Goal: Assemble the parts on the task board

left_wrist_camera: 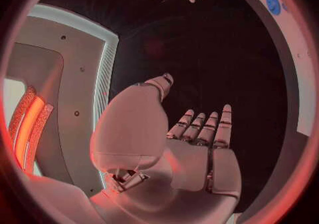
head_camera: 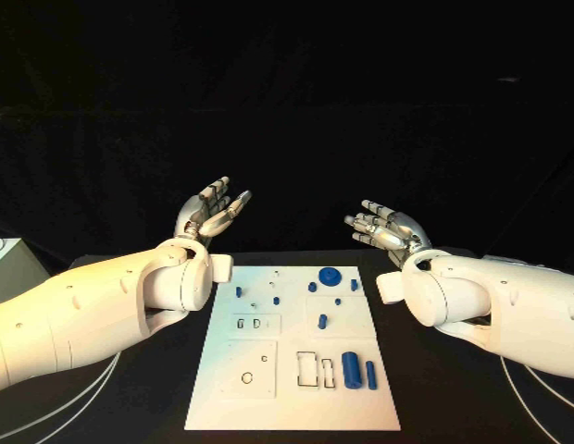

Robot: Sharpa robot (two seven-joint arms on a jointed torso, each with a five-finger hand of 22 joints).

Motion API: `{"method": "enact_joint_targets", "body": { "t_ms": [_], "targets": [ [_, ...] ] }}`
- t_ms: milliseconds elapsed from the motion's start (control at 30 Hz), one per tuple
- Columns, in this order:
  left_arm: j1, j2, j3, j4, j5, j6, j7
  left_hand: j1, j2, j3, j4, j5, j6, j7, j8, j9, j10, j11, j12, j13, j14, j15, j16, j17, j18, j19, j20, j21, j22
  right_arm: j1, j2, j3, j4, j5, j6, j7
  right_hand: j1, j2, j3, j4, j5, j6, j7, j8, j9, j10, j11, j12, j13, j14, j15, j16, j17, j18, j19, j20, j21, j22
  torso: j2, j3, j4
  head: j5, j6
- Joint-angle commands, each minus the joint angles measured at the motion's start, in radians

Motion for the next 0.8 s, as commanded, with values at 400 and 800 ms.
{"method": "enact_joint_targets", "body": {
  "t_ms": [400,800],
  "targets": [
    [0.012,-0.066,-0.004,0.058,-0.014,0.254,-0.009,0.054,0.013,0.067,-0.032,0.006,0.260,0.147,0.083,0.052,0.393,0.075,0.068,0.033,0.489,-0.028,0.145,0.083,0.062,0.321,0.010,0.092,0.042,0.048,-0.024,-0.027,-0.055,-0.566,0.102,-0.102,0.166,-0.018,0.069,-0.055,-0.002,0.508,0.126,0.140,0.099,0.610,-0.050,0.069,0.031,0.564,-0.077,0.124,0.069,0.099,0.494,-0.010,0.137,0.045,0.027,-0.0077,0.0044,0.005,-0.039],
    [0.013,-0.178,-0.004,0.206,-0.056,0.298,-0.055,0.042,-0.023,0.150,-0.113,0.009,0.622,0.083,0.219,0.118,0.875,-0.032,0.184,0.067,0.902,-0.165,0.423,0.267,0.117,0.649,-0.079,0.298,0.121,0.076,-0.024,-0.027,-0.064,-0.986,0.079,-0.192,0.198,-0.066,0.037,-0.053,-0.002,0.687,0.070,0.180,0.112,0.815,-0.116,0.045,0.030,0.818,-0.168,0.196,0.115,0.090,0.708,-0.118,0.304,0.120,0.074,-0.0219,0.0406,-0.017,-0.056]
  ]
}}
